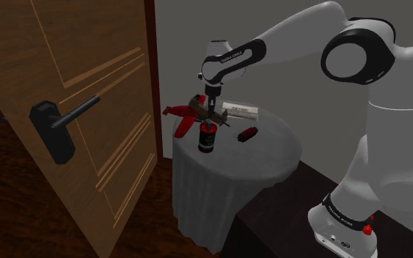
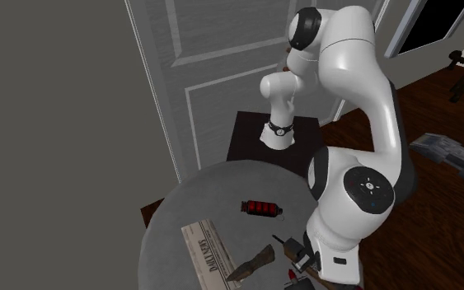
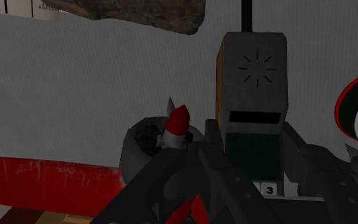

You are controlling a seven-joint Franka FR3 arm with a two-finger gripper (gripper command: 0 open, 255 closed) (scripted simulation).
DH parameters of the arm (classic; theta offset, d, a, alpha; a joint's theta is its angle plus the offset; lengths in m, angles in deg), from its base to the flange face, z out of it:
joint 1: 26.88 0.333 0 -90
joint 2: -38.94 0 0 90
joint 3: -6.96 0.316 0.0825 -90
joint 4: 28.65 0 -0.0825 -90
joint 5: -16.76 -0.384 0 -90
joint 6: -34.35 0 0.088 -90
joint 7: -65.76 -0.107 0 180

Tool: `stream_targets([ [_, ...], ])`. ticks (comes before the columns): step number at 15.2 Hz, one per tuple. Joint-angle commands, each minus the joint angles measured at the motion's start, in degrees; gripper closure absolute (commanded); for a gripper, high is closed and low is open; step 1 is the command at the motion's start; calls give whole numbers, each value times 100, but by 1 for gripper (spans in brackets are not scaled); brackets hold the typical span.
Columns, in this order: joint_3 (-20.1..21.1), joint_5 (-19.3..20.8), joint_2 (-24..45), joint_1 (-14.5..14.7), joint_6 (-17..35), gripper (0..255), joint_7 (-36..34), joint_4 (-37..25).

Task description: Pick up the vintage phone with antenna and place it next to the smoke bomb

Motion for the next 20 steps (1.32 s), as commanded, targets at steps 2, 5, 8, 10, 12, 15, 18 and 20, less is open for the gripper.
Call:
stream_targets([
  [2,30,-57,131,-24,171,255,37,56],
  [5,62,-115,259,-46,348,255,72,112],
  [8,96,-177,395,-68,521,255,109,156],
  [10,121,-218,489,-86,633,255,133,179],
  [12,154,-256,585,-110,744,255,155,196],
  [15,187,-265,635,-137,804,255,161,204],
  [18,204,-253,633,-151,806,255,153,204],
  [20,215,-245,631,-162,807,255,148,205],
])
